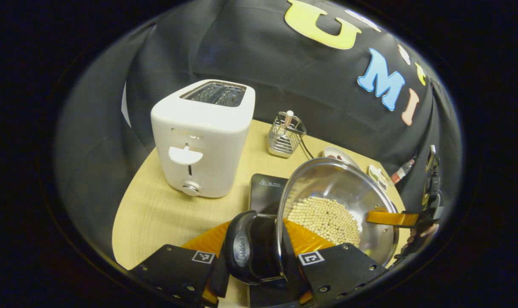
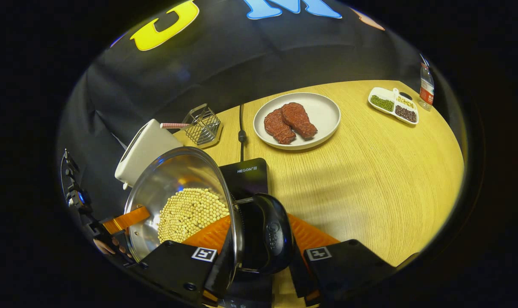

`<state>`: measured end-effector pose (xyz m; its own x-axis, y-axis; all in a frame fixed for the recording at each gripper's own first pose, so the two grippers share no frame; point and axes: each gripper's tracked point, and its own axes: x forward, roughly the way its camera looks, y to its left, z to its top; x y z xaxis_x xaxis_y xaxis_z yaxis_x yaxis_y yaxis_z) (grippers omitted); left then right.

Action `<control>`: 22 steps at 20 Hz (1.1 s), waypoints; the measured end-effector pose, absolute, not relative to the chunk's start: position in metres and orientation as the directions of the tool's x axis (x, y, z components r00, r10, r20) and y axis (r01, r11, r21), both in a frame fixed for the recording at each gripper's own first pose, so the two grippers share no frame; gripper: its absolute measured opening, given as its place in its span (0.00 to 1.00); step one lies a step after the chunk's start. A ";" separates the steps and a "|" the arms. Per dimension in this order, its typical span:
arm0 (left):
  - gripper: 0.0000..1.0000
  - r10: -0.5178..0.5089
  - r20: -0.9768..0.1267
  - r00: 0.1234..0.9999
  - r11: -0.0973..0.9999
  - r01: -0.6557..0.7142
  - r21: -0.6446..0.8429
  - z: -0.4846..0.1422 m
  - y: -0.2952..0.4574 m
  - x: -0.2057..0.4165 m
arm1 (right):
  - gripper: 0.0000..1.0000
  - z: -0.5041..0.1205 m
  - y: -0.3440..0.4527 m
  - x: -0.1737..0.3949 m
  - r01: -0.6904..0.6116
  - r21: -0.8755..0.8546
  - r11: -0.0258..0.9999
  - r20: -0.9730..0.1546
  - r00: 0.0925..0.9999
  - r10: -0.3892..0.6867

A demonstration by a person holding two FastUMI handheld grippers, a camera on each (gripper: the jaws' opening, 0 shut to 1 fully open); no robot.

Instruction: First push the handle of the pot to place it horizontally, then grasp the pot with both hands and set it on the induction cooktop.

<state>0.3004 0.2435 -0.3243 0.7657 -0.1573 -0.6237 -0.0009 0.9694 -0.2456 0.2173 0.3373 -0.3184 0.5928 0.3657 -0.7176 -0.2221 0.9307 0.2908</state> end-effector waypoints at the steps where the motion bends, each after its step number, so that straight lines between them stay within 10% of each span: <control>1: 0.59 -0.131 -0.623 0.771 0.981 0.010 -0.193 -0.322 0.247 0.300 | 0.65 -0.319 0.336 0.217 -0.232 0.286 0.930 -0.720 0.588 0.368; 4: 0.77 -0.071 -0.603 0.795 0.995 0.018 -0.094 -0.306 0.254 0.300 | 0.98 -0.317 0.329 0.215 -0.253 0.259 0.932 -0.721 0.592 0.361; 22: 0.84 0.150 -0.279 0.949 0.988 -0.151 0.018 -0.129 0.183 0.206 | 0.98 -0.168 0.165 0.172 -0.244 0.038 0.969 -0.464 0.854 0.234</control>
